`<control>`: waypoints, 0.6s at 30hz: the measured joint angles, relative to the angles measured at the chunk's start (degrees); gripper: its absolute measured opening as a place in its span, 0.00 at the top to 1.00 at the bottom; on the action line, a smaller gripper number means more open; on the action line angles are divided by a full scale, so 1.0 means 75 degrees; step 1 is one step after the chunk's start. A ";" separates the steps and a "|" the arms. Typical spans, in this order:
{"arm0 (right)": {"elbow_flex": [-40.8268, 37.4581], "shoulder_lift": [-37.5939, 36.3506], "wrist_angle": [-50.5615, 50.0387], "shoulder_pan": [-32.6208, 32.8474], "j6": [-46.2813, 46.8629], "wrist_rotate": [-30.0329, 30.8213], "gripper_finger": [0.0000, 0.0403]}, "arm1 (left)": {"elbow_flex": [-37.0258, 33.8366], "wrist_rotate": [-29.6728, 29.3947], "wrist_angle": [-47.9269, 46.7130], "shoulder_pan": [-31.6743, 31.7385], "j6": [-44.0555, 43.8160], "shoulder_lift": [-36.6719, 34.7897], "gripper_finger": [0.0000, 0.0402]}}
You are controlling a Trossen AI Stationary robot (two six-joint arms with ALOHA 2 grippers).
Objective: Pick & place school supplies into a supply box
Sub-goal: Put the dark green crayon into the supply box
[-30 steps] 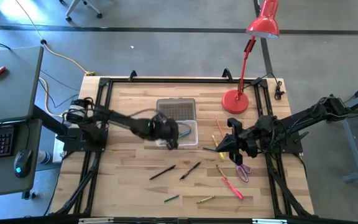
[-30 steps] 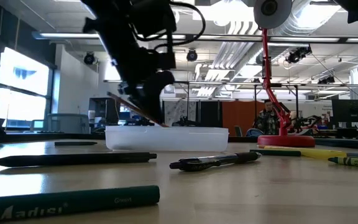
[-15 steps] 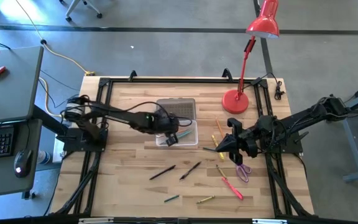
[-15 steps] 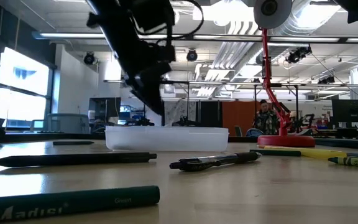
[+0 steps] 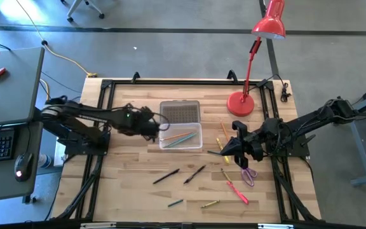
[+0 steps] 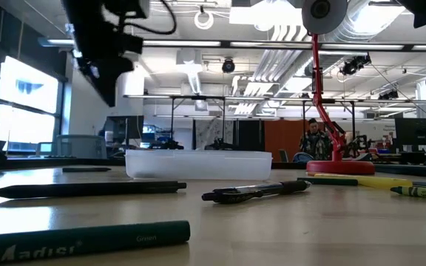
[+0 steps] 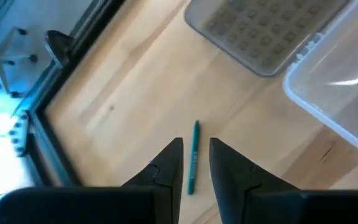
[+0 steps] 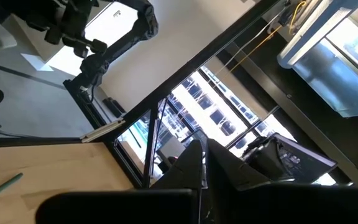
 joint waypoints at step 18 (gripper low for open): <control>-0.0003 -0.0009 0.0032 0.0000 0.0143 0.0000 1.00 | -0.4248 0.0632 0.3692 -0.0387 0.0184 -0.2059 0.73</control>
